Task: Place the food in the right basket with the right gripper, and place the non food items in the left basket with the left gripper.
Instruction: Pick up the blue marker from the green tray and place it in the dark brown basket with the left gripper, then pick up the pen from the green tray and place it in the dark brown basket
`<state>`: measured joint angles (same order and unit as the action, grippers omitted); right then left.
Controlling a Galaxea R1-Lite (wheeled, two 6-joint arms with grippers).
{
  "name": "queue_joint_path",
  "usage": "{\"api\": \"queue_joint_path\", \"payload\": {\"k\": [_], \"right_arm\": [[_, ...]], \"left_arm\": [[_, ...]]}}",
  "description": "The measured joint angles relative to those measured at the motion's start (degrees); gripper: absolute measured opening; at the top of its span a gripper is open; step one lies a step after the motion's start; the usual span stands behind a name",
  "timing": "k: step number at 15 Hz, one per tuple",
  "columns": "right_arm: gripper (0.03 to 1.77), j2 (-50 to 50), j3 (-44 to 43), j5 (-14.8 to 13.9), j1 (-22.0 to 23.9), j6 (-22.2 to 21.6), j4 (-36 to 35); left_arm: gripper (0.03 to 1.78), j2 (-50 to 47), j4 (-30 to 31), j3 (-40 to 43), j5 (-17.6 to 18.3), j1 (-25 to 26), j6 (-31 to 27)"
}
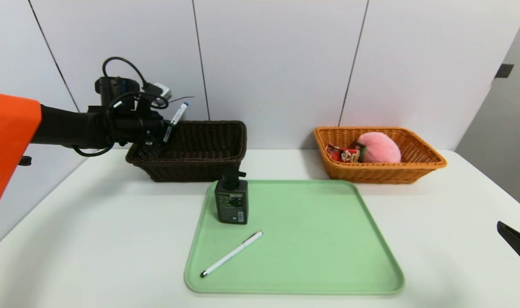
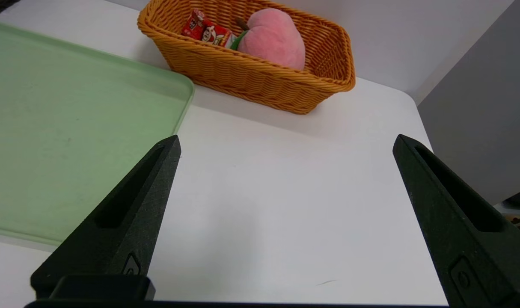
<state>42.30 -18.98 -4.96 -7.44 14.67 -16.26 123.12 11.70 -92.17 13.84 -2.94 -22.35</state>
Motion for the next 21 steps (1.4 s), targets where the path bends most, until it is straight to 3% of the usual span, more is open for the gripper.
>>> {"api": "queue_joint_path", "payload": {"k": [5,9,13,16,18,21], "right_arm": [[1.71,0.1,0.0,0.0,0.1,0.1,0.0],[1.71,0.1,0.0,0.0,0.1,0.1,0.0],[1.71,0.0,0.2,0.6,0.0,0.5,0.0],[1.71,-0.1,0.2,0.8,0.0,1.1,0.0],[1.71,-0.1,0.1,0.8,0.0,1.1,-0.1],[1.71,-0.2,0.0,0.7,0.0,1.1,-0.2]], "left_arm": [[0.88,0.3,0.5,0.4,-0.7,0.4,0.0],[1.21,-1.4,0.3,0.0,0.2,0.8,0.3],[1.41,-6.9,-3.2,-0.7,2.7,0.7,-0.7],[1.50,-14.6,-13.9,1.5,5.7,-0.7,-3.0],[1.55,-21.0,-21.5,7.1,6.7,-3.9,-4.5],[1.60,-28.9,-25.9,17.9,7.1,-9.1,-5.1]]}}
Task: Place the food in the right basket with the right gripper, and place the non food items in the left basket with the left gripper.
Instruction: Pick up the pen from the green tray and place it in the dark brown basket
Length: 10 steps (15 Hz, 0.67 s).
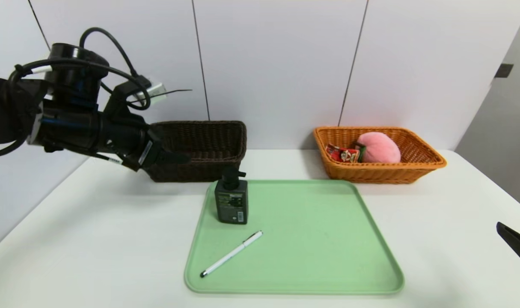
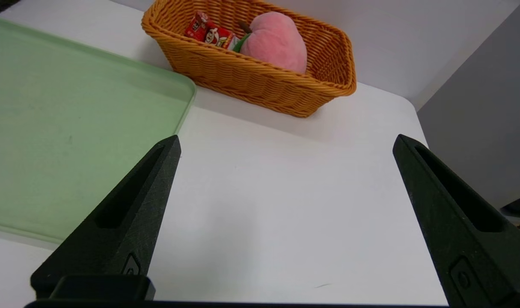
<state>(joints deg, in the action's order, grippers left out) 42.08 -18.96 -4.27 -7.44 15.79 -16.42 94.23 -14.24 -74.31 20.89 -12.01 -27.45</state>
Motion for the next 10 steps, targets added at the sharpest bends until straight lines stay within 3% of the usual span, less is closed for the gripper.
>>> {"api": "queue_joint_path", "payload": {"k": [4,10], "right_arm": [[1.71,1.3,-1.6,0.4,0.0,-0.5,0.0],[1.71,5.9,-5.5,0.9,-0.2,-1.6,-0.5]], "left_arm": [[1.64,-6.4,-0.1,10.9,-0.1,-5.6,-0.7],[1.67,-9.4,-0.6,18.2,-0.3,-10.6,-2.8]]}}
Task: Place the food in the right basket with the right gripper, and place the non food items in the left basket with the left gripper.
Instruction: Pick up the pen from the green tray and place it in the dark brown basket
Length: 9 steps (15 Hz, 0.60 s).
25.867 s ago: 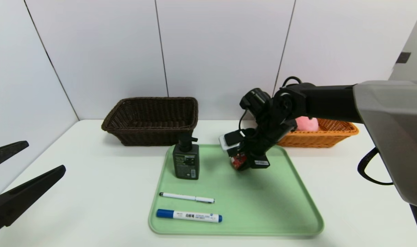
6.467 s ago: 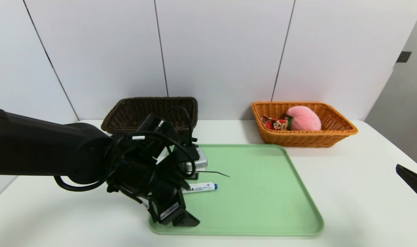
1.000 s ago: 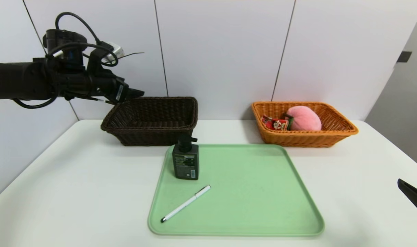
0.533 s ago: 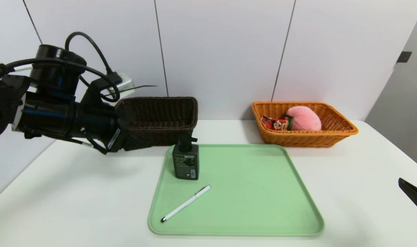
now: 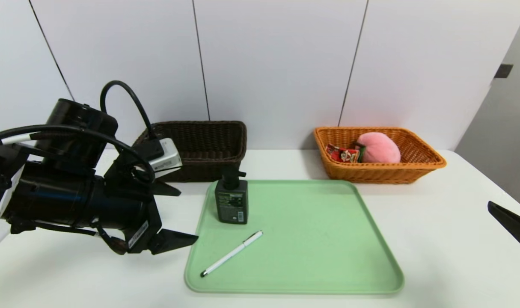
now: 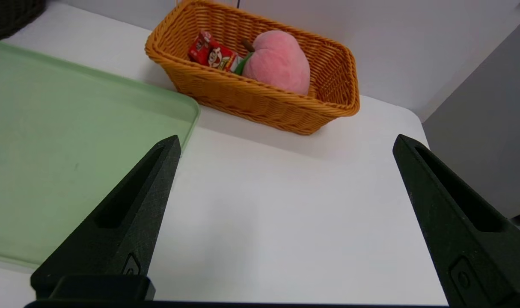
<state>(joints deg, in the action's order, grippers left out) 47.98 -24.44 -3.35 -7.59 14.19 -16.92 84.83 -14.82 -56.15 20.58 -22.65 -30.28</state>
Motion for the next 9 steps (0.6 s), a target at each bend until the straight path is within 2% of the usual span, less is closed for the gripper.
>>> {"api": "queue_joint_path", "payload": {"k": [4,6,9], "right_arm": [[1.71,4.6,-6.5,1.5,-0.1,-2.0,0.4],[1.71,6.1,-6.8,1.6,-0.1,-3.0,0.1],[1.71,6.8,-6.7,1.6,-0.1,-5.1,0.0]], "left_arm": [[1.68,1.1,-1.1,0.9,-2.3,-2.9,-2.3],[1.69,2.3,-0.9,1.2,-3.1,-4.0,-2.3],[1.69,4.9,-1.2,-0.7,-6.1,-6.3,-2.4]]}}
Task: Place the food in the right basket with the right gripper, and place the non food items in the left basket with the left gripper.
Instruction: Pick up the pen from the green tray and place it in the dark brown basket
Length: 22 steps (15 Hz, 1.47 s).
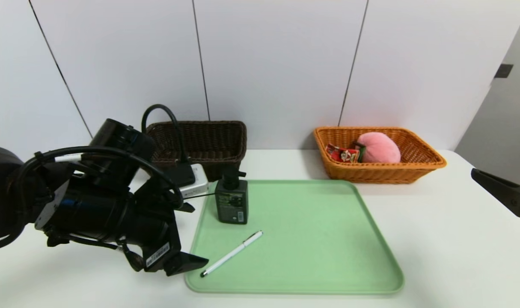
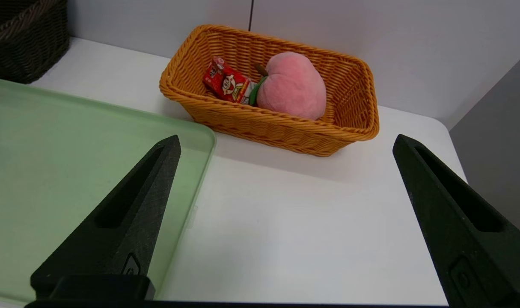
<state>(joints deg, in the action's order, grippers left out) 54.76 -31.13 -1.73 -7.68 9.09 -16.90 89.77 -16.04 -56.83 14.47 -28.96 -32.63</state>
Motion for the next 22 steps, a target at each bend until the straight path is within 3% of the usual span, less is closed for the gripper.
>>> {"api": "queue_joint_path", "payload": {"k": [3,7,9,22], "right_arm": [[1.71,0.0,0.0,0.1,-0.2,-0.1,-0.1],[1.71,0.0,0.1,0.7,-0.6,-0.2,-0.1],[1.71,0.0,0.3,1.7,-0.6,-0.2,-0.1],[1.71,-0.2,2.1,3.6,-0.7,-0.3,-0.2]], "left_arm": [[1.69,3.8,-4.5,-5.8,-4.8,-1.5,-1.7],[1.69,8.2,-21.6,-17.4,-7.8,-3.4,-2.1],[1.69,10.2,-26.0,-20.5,-9.4,-4.5,-2.0],[1.69,20.7,-26.5,-27.2,-9.8,-7.2,1.1]]}}
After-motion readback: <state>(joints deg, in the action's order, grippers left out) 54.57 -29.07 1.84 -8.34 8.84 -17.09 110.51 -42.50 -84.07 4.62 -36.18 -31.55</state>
